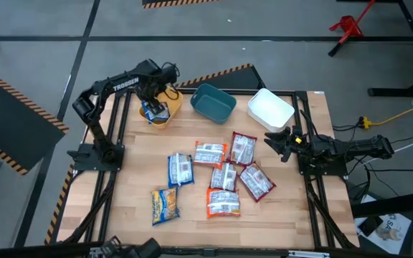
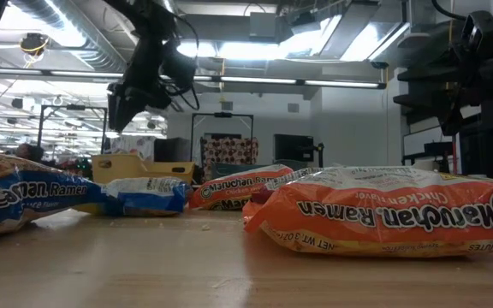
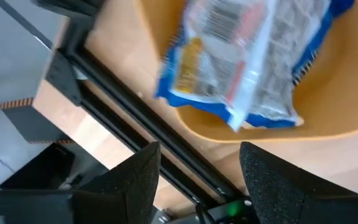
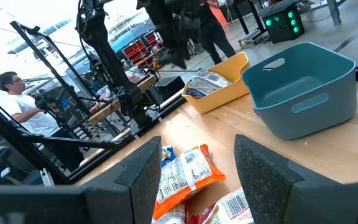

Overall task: Sort Maruchan noodles
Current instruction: Put the blue noodle pack into the yellow bin

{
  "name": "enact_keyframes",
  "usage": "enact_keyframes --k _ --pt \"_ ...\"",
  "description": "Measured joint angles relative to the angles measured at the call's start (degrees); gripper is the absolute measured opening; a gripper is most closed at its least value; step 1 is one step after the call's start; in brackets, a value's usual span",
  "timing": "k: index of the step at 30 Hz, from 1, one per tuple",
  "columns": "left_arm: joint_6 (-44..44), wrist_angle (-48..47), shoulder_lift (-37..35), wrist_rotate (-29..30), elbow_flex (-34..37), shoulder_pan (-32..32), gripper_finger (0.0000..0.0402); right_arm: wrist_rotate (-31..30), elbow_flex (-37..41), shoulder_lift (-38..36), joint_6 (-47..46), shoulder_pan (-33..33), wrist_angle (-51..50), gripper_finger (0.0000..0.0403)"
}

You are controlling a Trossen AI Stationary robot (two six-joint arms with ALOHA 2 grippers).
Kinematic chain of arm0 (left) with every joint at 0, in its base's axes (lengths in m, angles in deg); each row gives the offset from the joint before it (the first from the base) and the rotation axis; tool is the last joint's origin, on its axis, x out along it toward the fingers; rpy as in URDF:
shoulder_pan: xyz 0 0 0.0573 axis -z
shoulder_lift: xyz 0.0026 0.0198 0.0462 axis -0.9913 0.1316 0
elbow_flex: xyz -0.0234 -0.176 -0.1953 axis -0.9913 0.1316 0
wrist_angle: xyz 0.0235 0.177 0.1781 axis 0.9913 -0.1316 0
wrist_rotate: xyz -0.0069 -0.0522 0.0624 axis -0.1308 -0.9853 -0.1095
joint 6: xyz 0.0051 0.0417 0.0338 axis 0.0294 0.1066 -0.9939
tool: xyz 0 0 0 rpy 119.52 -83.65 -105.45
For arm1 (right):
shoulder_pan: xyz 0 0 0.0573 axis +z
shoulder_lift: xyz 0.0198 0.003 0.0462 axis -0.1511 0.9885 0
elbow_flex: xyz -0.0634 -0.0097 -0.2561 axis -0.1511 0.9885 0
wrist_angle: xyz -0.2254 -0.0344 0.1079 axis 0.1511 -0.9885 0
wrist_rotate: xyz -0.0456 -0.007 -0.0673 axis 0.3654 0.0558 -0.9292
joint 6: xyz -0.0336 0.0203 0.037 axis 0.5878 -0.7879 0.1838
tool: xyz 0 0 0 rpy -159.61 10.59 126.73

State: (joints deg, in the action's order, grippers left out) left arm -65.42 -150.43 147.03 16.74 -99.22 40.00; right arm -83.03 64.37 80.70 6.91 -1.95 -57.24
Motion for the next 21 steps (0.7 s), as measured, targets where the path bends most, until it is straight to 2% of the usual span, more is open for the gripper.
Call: enact_keyframes --k 5,14,17,21 --pt "2.83 4.61 0.00 0.68 5.98 2.89 0.0215 0.00 0.00 0.00 0.02 0.00 0.02 0.0191" --pt "7.66 12.66 0.00 -3.26 13.90 3.61 0.0215 -0.01 0.00 -0.01 0.02 0.00 -0.01 0.0191" --pt "9.47 14.75 0.00 -6.12 14.74 3.59 0.0215 -0.02 0.00 0.00 0.04 0.00 -0.01 0.0191" --pt "12.74 19.51 0.00 -12.88 14.72 3.59 0.0215 -0.04 0.00 0.00 0.04 -0.01 -0.01 0.0191"
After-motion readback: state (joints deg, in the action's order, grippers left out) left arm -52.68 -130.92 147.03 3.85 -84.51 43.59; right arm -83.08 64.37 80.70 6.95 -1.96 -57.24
